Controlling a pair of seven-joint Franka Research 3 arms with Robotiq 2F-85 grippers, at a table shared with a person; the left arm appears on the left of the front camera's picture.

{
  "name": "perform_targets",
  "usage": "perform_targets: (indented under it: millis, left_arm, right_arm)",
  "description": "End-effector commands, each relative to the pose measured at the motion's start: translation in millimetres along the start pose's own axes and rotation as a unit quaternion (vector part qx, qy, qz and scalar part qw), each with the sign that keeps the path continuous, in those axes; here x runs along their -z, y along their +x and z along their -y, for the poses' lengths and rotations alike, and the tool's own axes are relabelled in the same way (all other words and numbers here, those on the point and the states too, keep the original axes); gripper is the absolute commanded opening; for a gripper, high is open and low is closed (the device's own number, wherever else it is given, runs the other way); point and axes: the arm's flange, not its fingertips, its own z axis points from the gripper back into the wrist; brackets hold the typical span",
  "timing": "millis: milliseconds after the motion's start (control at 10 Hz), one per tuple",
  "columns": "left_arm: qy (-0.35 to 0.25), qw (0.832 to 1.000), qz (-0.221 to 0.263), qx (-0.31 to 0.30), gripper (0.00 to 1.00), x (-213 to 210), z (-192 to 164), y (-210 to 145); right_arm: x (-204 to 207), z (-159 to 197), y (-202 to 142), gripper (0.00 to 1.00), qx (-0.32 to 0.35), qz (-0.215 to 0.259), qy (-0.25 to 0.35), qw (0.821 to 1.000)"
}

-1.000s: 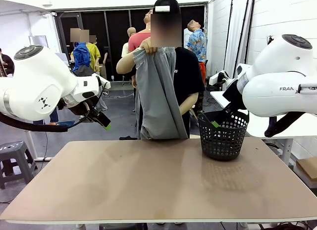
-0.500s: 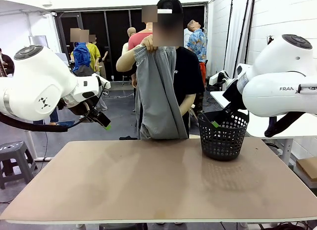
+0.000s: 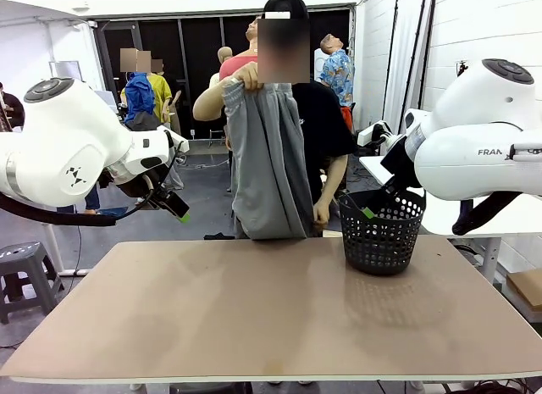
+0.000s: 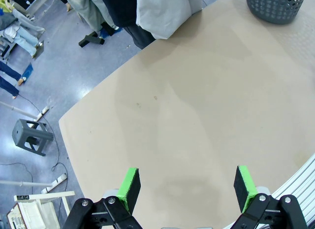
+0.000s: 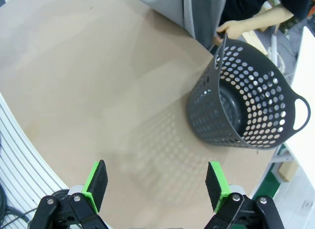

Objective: Fold the training pants.
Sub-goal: Grab both ends of the Training pants handed by a person.

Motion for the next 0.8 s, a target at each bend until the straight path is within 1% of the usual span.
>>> perform_targets:
  millis: [0, 700]
  left_arm:
    - [0.001, 1.0, 0.005, 0.004, 1.0, -0.5, 0.0, 0.3]
    - [0.001, 1.0, 0.005, 0.004, 1.0, -0.5, 0.0, 0.3]
  right_arm:
    - [0.1, 0.4, -0.2, 1.0, 0.001, 0.0, 0.0, 1.0]
    - [0.1, 0.4, -0.2, 1.0, 0.001, 0.0, 0.0, 1.0]
